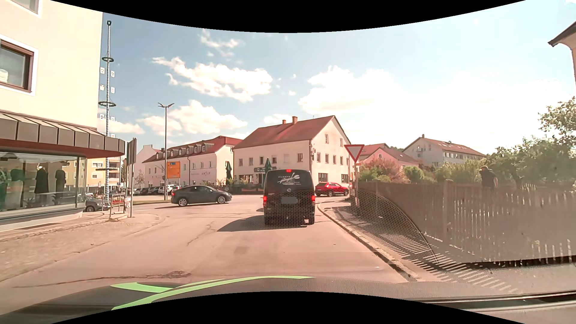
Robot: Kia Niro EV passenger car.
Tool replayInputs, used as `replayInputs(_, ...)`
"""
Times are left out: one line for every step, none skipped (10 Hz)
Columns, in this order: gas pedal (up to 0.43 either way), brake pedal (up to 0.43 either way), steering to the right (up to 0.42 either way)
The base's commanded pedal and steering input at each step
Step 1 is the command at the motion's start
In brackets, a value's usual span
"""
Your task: Follow the waypoints while adhering to traffic rules and regulations
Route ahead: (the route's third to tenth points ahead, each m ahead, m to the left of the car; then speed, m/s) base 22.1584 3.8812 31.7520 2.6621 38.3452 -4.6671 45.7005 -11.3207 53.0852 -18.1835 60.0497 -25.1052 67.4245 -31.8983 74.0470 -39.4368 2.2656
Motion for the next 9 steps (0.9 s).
replayInputs(0.0,0.14,-0.004)
replayInputs(0.0,0.146,-0.004)
replayInputs(0.0,0.146,-0.004)
replayInputs(0.0,0.146,-0.004)
replayInputs(0.0,0.146,-0.004)
replayInputs(0.0,0.146,-0.004)
replayInputs(0.0,0.146,-0.004)
replayInputs(0.0,0.14,-0.004)
replayInputs(0.0,0.116,-0.004)
